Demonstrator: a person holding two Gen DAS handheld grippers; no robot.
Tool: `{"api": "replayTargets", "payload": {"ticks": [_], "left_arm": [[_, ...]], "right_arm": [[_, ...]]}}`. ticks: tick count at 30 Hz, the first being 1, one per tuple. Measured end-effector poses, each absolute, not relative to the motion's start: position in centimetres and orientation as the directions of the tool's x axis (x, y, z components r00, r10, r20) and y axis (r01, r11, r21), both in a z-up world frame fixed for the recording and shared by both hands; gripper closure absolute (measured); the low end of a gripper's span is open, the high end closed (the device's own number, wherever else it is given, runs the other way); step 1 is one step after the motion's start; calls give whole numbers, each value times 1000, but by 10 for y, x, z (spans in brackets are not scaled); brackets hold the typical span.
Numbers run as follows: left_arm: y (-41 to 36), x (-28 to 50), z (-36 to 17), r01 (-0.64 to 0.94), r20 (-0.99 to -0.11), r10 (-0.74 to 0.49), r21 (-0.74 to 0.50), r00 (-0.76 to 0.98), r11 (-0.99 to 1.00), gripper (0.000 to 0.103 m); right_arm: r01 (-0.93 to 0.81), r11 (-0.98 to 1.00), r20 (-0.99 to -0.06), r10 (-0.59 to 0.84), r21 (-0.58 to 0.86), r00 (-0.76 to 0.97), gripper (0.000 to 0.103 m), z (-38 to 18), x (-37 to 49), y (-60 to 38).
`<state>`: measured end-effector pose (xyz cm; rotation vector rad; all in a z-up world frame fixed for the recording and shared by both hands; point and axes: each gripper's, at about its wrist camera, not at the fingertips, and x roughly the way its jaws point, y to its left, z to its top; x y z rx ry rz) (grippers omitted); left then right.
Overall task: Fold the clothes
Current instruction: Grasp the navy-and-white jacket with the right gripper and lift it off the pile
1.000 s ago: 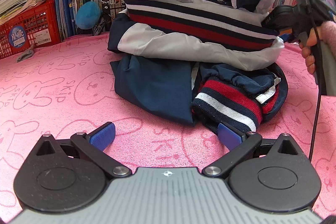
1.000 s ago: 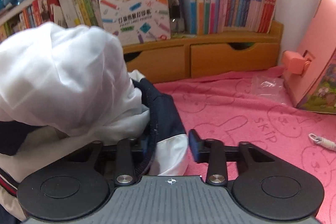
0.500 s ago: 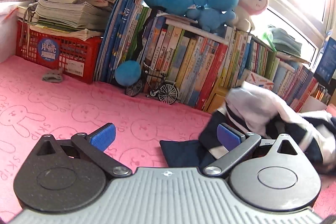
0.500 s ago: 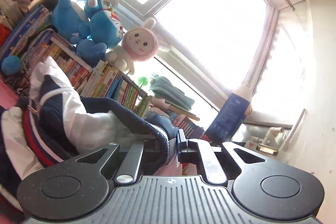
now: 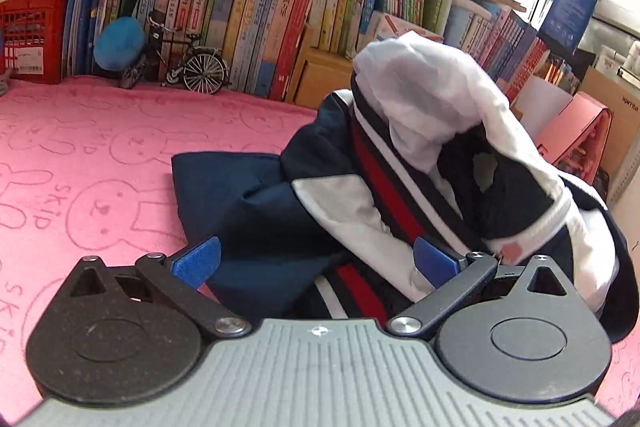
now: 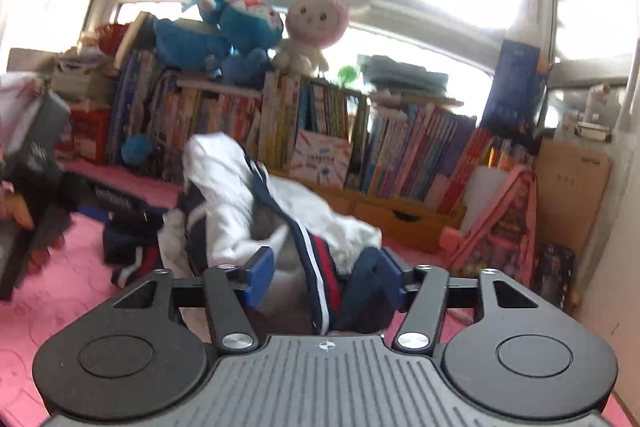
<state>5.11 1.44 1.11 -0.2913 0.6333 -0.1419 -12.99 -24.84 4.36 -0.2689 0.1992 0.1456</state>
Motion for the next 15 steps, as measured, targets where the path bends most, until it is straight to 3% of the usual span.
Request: {"api": "replayTargets", "payload": {"ticks": [3,6,9,12,13,15], "left_arm": [[13,45,6,39,-588,-203,-278,783,960,0],[23,24,15,73,-581,-188,-216,792,974,0],[54,-3,18,71,-568,-157,-171,808,983,0],[92,-24,17,13,-571,-129,-203,811,979,0],[103,-29,16,-8,-571,-123,-220,811,975,0],[119,-36,13,-51,-575,-104,-247,812,968,0]], "right_arm": [[-149,927,-149,103,-345,984,34,65,-103,-227],[-123,864,-162,49,-489,986,37,58,-45,-197],[-183,807,-287,18,-562,958,39,28,19,-166],[-227,807,-395,-9,-545,918,43,4,66,-144],[-210,803,-400,-39,-558,916,49,-3,79,-138],[-165,791,-403,-110,-589,909,72,-14,104,-130]]}}
